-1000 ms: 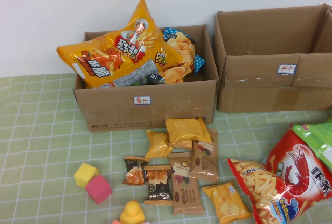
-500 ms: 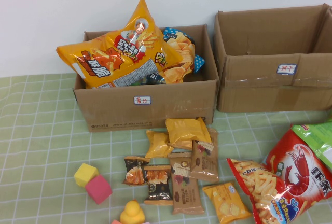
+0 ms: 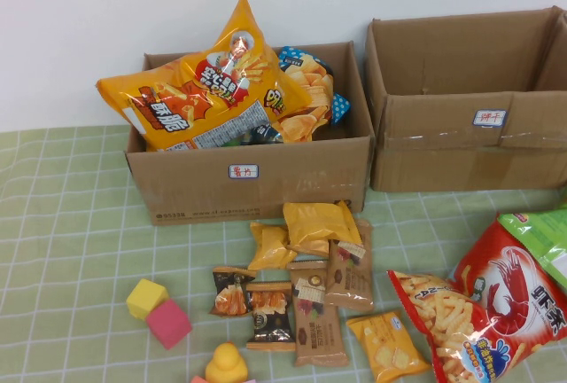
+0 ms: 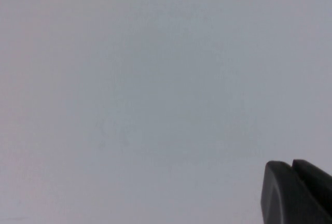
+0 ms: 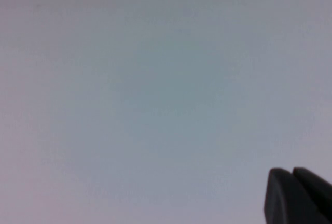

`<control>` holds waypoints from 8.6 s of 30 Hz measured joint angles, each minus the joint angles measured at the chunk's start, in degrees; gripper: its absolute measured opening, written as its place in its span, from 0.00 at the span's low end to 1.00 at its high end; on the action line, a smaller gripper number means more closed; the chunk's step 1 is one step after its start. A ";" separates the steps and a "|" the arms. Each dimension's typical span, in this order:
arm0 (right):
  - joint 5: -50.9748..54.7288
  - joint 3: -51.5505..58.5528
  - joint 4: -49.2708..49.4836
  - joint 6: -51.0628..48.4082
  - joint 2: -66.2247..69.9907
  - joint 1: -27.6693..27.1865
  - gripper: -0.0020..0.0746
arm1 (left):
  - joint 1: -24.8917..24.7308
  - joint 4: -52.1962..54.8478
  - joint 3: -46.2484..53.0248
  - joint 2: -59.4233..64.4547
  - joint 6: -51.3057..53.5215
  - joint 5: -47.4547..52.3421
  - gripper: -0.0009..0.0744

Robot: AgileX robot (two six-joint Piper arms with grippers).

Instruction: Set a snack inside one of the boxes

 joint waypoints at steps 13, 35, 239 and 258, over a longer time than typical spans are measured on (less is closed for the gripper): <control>22.44 -18.26 11.31 -20.95 -0.02 0.00 0.02 | 0.00 0.00 -19.54 0.75 2.76 35.60 0.01; 64.99 -25.56 30.06 -31.48 43.71 0.00 0.02 | 0.00 0.02 -21.05 27.05 9.45 61.68 0.01; 80.68 -34.27 -9.30 -13.64 34.71 20.53 0.04 | 0.00 -22.61 -21.50 36.98 14.16 58.21 0.01; 73.48 -25.82 -13.32 -10.32 29.24 20.53 0.04 | -7.57 -38.45 -55.77 86.78 40.97 67.61 0.01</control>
